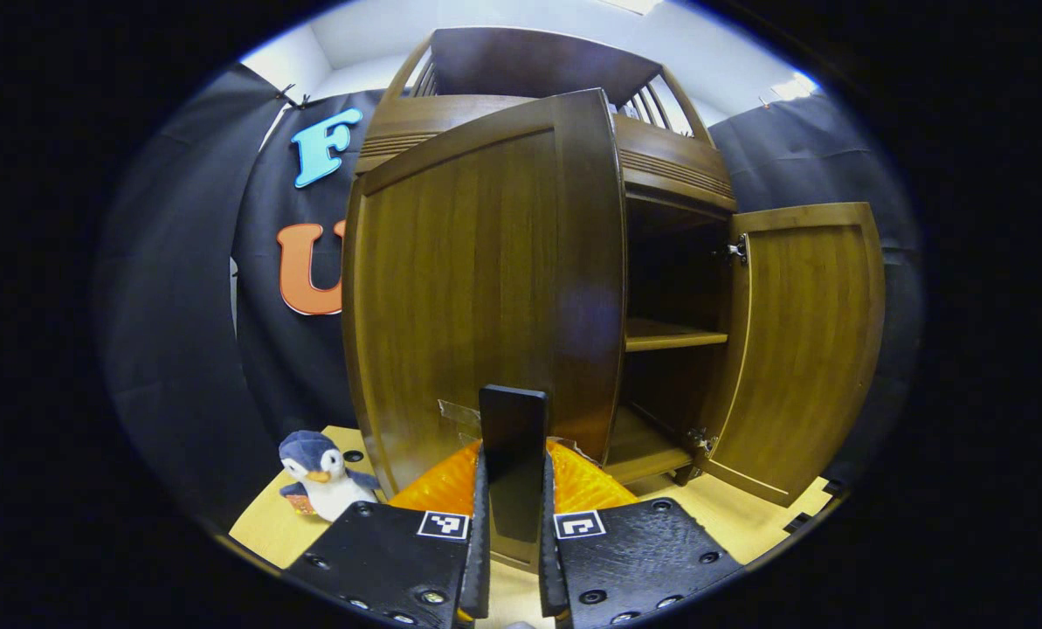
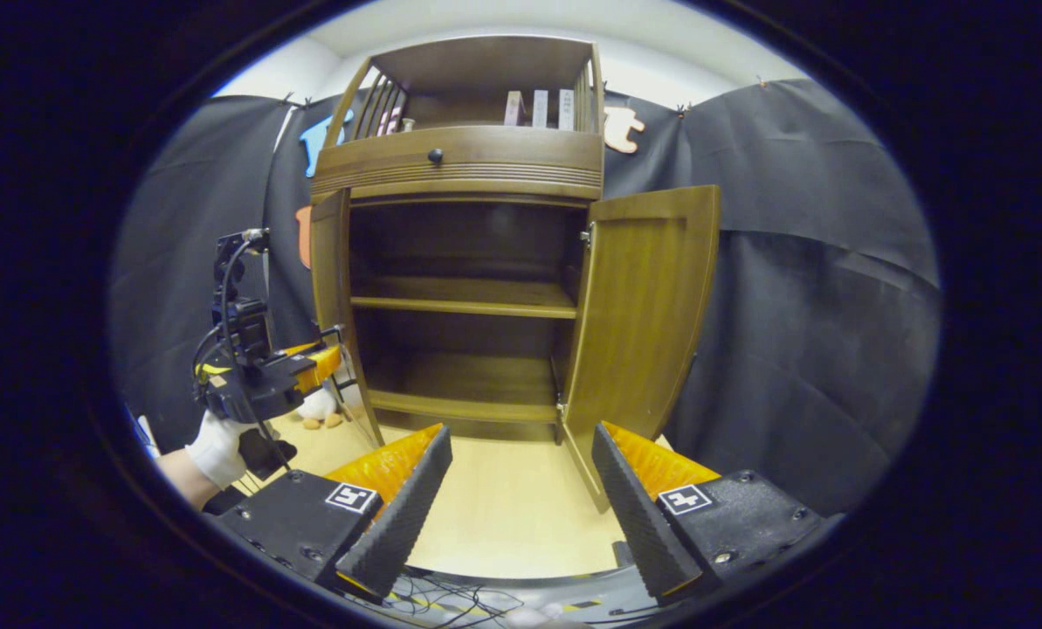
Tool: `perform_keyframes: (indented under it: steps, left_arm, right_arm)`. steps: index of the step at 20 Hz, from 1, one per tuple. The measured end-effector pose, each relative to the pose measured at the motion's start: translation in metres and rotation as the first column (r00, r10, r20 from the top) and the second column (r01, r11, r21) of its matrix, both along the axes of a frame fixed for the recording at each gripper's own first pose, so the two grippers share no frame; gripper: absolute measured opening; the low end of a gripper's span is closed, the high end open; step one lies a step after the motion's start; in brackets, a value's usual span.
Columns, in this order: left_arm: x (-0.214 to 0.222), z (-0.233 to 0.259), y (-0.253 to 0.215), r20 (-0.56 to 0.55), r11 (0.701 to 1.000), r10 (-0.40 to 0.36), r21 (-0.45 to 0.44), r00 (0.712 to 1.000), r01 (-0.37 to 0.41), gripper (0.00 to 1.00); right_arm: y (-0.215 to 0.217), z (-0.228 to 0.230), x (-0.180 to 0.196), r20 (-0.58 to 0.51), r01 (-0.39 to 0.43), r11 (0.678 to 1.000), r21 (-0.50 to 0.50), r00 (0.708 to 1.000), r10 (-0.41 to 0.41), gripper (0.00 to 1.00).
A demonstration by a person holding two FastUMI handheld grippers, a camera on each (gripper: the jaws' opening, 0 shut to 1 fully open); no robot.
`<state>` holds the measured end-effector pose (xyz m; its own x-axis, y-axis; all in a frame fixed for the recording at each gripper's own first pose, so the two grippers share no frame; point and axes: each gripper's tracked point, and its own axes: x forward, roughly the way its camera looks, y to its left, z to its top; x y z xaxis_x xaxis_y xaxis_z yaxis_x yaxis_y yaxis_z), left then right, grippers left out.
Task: Open the right door of the double-door shoe cabinet with the right hand, and open the left door with the left hand.
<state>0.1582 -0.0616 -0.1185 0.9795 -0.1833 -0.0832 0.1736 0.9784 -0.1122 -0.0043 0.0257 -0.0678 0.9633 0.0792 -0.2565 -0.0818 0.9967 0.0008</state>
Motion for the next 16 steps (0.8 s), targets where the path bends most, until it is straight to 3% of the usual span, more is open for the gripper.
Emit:
perform_keyframes:
  steps: [6, 16]
  left_arm:
    - [-0.023, -0.001, 0.032, -0.006, 0.998, -0.025, -0.050, 1.000, 0.024, 0.21]
    - [-0.044, -0.004, 0.079, 0.021, 1.000, -0.020, 0.018, 1.000, 0.020, 0.21]
  right_arm:
    - [0.029, -0.004, -0.007, -0.008, -0.057, 0.998, 0.025, 0.998, 0.058, 1.00]
    - [0.065, -0.009, -0.009, -0.044, -0.117, 0.992, 0.052, 0.992, 0.119, 1.00]
